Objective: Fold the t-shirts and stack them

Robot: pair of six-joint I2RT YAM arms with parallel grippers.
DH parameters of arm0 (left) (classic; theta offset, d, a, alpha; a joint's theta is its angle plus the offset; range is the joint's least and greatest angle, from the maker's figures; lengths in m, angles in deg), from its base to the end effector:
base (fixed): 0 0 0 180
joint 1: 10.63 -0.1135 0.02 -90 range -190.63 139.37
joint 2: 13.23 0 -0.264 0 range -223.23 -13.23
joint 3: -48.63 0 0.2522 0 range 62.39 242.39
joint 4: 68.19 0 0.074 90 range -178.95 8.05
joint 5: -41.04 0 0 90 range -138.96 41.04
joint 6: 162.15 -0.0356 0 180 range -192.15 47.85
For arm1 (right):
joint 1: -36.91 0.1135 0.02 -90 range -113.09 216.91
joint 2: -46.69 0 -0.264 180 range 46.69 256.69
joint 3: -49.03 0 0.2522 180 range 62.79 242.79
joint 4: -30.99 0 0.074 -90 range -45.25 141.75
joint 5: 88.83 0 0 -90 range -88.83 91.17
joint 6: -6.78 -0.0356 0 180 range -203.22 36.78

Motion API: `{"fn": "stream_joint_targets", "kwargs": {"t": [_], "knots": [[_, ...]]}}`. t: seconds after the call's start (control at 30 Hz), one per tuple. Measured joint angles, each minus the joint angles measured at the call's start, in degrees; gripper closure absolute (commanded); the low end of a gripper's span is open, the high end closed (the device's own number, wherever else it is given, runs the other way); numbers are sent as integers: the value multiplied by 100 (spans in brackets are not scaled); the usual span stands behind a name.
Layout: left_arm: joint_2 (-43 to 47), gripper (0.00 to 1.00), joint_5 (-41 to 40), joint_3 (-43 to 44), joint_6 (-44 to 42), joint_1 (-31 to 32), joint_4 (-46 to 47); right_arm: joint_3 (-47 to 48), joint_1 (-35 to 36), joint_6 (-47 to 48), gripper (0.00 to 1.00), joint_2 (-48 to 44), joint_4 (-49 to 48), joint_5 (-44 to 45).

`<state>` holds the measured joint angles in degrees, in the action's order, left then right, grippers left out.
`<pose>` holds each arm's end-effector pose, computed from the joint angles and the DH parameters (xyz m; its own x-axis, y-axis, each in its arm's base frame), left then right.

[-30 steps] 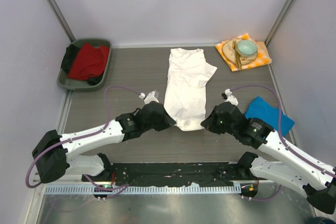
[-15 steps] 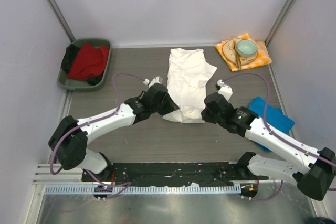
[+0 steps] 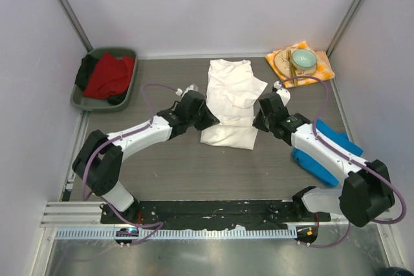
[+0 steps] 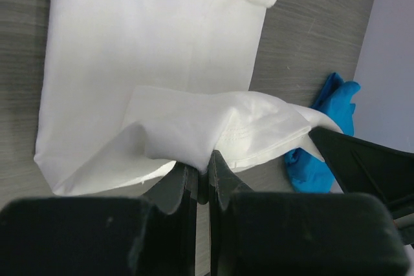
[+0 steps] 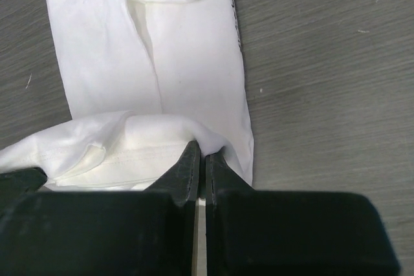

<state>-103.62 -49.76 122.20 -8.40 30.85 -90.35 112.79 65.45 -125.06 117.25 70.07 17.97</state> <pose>0.2613 -0.2304 0.2356 -0.7951 -0.4940 -0.3517 -0.1333 0.7082 -0.6933 0.2314 0.1141 0.2550 -0.6570 0.3696 -0.6571 0.2116 0.9270 0.3098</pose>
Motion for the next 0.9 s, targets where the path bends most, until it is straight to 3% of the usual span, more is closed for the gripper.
{"fn": "stream_joint_targets", "kwargs": {"t": [0.4, 0.77, 0.83, 0.9], "knots": [[-1056, 98, 306, 1040, -175, -608, 57, 492, -479, 188, 99, 1316, -782, -518], [-1869, 98, 664, 1462, -249, -890, 223, 1200, -868, 254, 99, 2267, -968, -800], [-2009, 97, 721, 1545, -249, -922, 260, 1270, -903, 251, 99, 2420, -1003, -824], [-2140, 88, 782, 1624, -247, -962, 282, 1329, -938, 251, 95, 2564, -1023, -846]]}}
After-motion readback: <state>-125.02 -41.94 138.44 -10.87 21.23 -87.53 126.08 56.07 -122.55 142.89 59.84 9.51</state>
